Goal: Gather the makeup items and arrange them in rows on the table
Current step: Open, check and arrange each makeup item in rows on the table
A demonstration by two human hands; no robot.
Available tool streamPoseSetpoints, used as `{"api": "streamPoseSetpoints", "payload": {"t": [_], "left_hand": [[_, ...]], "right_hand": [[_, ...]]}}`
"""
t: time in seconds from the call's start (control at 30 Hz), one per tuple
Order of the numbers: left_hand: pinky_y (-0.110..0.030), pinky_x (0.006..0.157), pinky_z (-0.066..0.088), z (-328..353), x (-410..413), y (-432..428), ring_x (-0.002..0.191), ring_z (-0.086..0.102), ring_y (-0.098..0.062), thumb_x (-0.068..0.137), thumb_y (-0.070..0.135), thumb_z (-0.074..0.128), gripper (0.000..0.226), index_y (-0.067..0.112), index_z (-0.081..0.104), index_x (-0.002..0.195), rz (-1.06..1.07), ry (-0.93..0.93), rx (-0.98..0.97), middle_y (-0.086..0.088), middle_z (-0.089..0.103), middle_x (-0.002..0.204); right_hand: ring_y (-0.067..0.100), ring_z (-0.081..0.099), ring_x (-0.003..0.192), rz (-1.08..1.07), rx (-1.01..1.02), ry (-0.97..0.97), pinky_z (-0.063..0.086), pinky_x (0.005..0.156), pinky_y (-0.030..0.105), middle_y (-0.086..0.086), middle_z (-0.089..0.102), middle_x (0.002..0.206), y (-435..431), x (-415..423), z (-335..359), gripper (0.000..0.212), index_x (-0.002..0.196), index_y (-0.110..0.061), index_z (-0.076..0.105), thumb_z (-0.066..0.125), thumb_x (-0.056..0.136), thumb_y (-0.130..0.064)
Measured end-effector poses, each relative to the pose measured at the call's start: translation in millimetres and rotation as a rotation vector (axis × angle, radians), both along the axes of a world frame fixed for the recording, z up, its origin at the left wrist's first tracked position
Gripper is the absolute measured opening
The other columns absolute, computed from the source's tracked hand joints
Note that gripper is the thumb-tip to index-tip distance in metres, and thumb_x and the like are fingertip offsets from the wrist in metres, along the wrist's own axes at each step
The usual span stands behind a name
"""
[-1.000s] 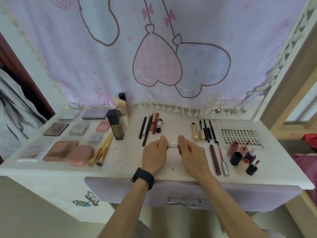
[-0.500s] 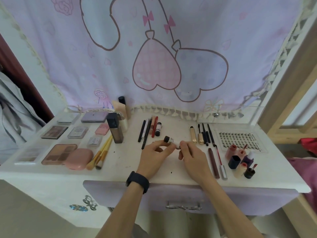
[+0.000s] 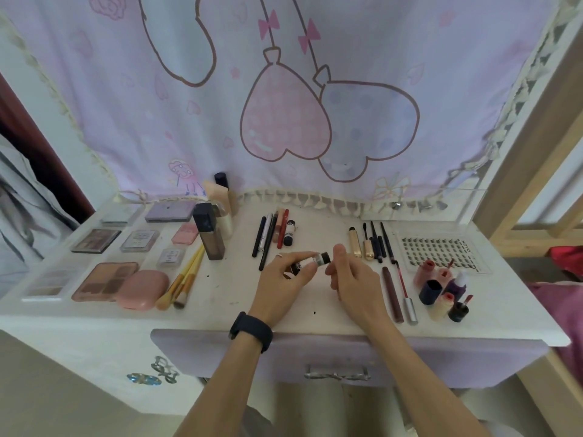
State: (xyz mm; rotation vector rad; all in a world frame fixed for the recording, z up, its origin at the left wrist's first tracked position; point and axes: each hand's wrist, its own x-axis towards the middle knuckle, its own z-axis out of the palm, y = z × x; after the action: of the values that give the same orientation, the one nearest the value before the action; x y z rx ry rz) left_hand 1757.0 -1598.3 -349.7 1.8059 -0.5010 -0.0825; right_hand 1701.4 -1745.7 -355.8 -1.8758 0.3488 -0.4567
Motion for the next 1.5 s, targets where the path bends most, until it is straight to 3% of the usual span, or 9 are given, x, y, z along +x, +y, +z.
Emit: {"api": "streamPoseSetpoints", "payload": {"t": [0.2, 0.37, 0.57, 0.7, 0.83, 0.97, 1.13, 1.27, 1.5], "left_hand": [[-0.023, 0.074, 0.049, -1.0, -0.1, -2.2, 0.076, 0.06, -0.01, 0.099, 0.033, 0.058, 0.017, 0.03, 0.075, 0.099, -0.007, 0.044, -0.006, 0.016, 0.07, 0.081], [-0.018, 0.059, 0.038, -3.6, -0.1, -8.1, 0.058, 0.047, -0.002, 0.103, 0.041, 0.046, 0.036, 0.022, 0.069, 0.083, 0.122, 0.045, 0.04, 0.017, 0.058, 0.061], [-0.014, 0.055, 0.037, -2.8, 1.3, -8.3, 0.052, 0.043, -0.001, 0.102, 0.043, 0.048, 0.035, 0.02, 0.06, 0.078, 0.135, 0.064, -0.007, 0.014, 0.053, 0.055], [-0.014, 0.056, 0.038, -2.9, 1.0, -9.5, 0.053, 0.043, 0.0, 0.101, 0.044, 0.049, 0.035, 0.023, 0.057, 0.075, 0.161, 0.067, -0.01, 0.016, 0.052, 0.056], [-0.013, 0.055, 0.039, -2.4, 0.8, -9.6, 0.052, 0.044, -0.001, 0.101, 0.045, 0.049, 0.038, 0.019, 0.055, 0.074, 0.161, 0.057, -0.019, 0.013, 0.053, 0.056], [-0.012, 0.055, 0.039, -3.3, 1.7, -8.7, 0.052, 0.045, -0.001, 0.102, 0.044, 0.048, 0.04, 0.013, 0.057, 0.078, 0.157, 0.049, -0.02, 0.012, 0.054, 0.056], [-0.012, 0.056, 0.039, -5.2, 2.9, -8.6, 0.053, 0.046, 0.0, 0.101, 0.044, 0.049, 0.038, 0.014, 0.06, 0.082, 0.149, 0.043, -0.007, 0.012, 0.056, 0.057], [-0.011, 0.058, 0.04, -5.4, 3.5, -8.6, 0.053, 0.046, 0.001, 0.102, 0.044, 0.048, 0.039, 0.01, 0.06, 0.084, 0.146, 0.041, -0.015, 0.012, 0.057, 0.057], [-0.011, 0.058, 0.039, -4.0, 2.8, -8.2, 0.054, 0.047, 0.001, 0.102, 0.043, 0.048, 0.035, 0.017, 0.061, 0.083, 0.148, 0.041, -0.013, 0.013, 0.057, 0.057]], "right_hand": [[0.002, 0.046, 0.054, 0.061, -0.064, 0.045, 0.037, 0.057, 0.024, -0.008, 0.058, 0.06, -2.2, 1.2, -2.1, 0.052, 0.063, -0.027, 0.057, 0.042, 0.099, -0.061], [0.0, 0.048, 0.053, 0.166, -0.056, 0.039, 0.038, 0.053, 0.015, -0.008, 0.066, 0.067, -5.2, -3.5, -2.9, 0.021, 0.076, -0.033, 0.064, 0.055, 0.095, -0.031], [0.0, 0.047, 0.051, 0.174, -0.063, 0.014, 0.038, 0.055, 0.011, -0.015, 0.066, 0.066, -3.7, -5.7, 0.2, 0.038, 0.077, -0.031, 0.062, 0.046, 0.103, -0.053], [0.001, 0.048, 0.053, 0.182, -0.071, 0.003, 0.04, 0.056, 0.013, -0.014, 0.071, 0.079, -6.3, -5.2, -1.6, 0.009, 0.094, -0.04, 0.064, 0.058, 0.1, -0.037], [0.008, 0.054, 0.057, 0.159, -0.033, -0.007, 0.05, 0.059, 0.021, -0.014, 0.071, 0.096, -6.6, -6.1, -1.3, 0.018, 0.115, -0.046, 0.06, 0.062, 0.097, -0.044], [0.0, 0.055, 0.058, 0.121, -0.038, 0.028, 0.043, 0.056, 0.013, -0.018, 0.074, 0.083, -1.9, -4.1, 0.8, 0.02, 0.1, -0.042, 0.061, 0.049, 0.099, -0.059], [0.004, 0.052, 0.058, 0.128, -0.042, -0.01, 0.042, 0.058, 0.013, -0.019, 0.073, 0.084, -4.4, -3.9, -2.0, 0.009, 0.095, -0.04, 0.063, 0.057, 0.101, -0.038], [0.025, 0.062, 0.062, 0.157, 0.055, -0.049, 0.053, 0.063, 0.021, -0.023, 0.068, 0.103, -8.0, -7.3, 0.3, 0.021, 0.106, -0.042, 0.063, 0.064, 0.096, -0.023], [0.001, 0.051, 0.058, 0.152, -0.08, 0.006, 0.041, 0.057, 0.014, -0.018, 0.072, 0.079, -3.8, -4.6, -0.2, 0.015, 0.096, -0.043, 0.065, 0.052, 0.103, -0.042]]}}
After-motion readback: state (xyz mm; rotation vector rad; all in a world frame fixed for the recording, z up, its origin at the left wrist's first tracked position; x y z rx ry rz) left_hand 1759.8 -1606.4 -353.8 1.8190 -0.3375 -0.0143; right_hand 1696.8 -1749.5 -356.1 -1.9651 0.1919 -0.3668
